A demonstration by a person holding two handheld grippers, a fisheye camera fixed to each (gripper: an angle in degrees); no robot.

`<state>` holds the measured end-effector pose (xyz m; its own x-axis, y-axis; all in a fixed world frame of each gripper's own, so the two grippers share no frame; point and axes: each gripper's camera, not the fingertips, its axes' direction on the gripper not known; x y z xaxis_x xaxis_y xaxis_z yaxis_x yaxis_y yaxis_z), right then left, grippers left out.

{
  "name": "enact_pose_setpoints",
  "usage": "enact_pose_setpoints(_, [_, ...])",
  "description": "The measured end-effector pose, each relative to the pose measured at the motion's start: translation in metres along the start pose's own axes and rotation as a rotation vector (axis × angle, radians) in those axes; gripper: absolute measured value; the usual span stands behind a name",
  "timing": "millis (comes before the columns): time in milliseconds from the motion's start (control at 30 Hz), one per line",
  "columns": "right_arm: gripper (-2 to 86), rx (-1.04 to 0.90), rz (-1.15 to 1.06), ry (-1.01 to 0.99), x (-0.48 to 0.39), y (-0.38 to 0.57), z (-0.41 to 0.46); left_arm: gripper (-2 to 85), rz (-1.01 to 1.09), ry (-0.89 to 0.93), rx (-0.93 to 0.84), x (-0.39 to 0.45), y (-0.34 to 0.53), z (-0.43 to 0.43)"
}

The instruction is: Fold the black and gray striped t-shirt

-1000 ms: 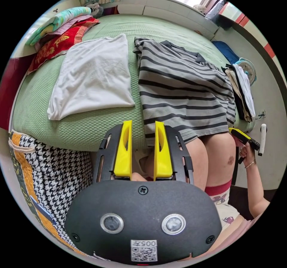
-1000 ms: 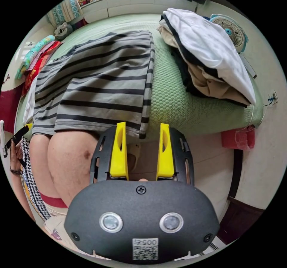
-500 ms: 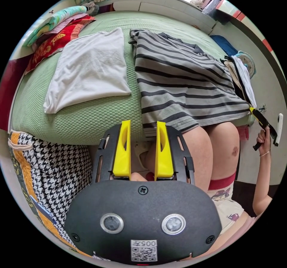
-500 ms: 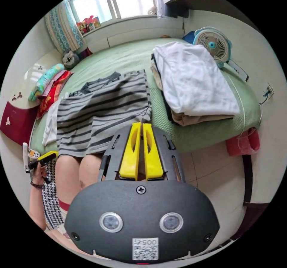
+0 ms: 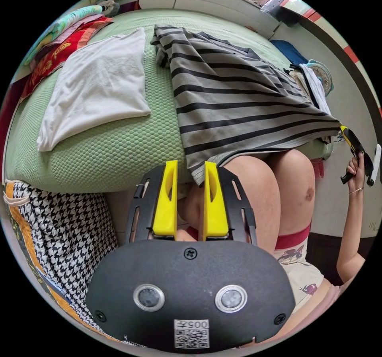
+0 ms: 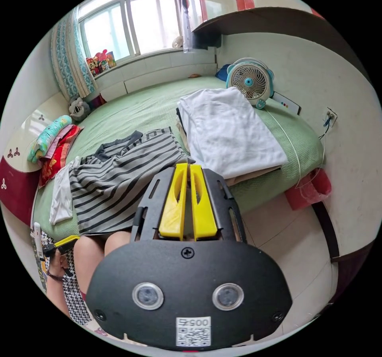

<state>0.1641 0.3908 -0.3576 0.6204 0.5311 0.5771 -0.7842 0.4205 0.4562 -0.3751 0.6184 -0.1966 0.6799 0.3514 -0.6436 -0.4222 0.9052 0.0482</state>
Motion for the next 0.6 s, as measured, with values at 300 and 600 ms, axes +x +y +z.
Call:
enact_pose_setpoints(300, [-1.6, -0.022, -0.010, -0.005, 0.009, 0.014, -0.009, 5.4, -0.047, 0.028, -0.049, 0.001, -0.003, -0.008])
enact_pose_setpoints(600, [-1.6, -0.012, -0.027, -0.037, 0.019, 0.020, -0.029, 0.3, -0.002, -0.036, 0.028, 0.007, 0.026, -0.087])
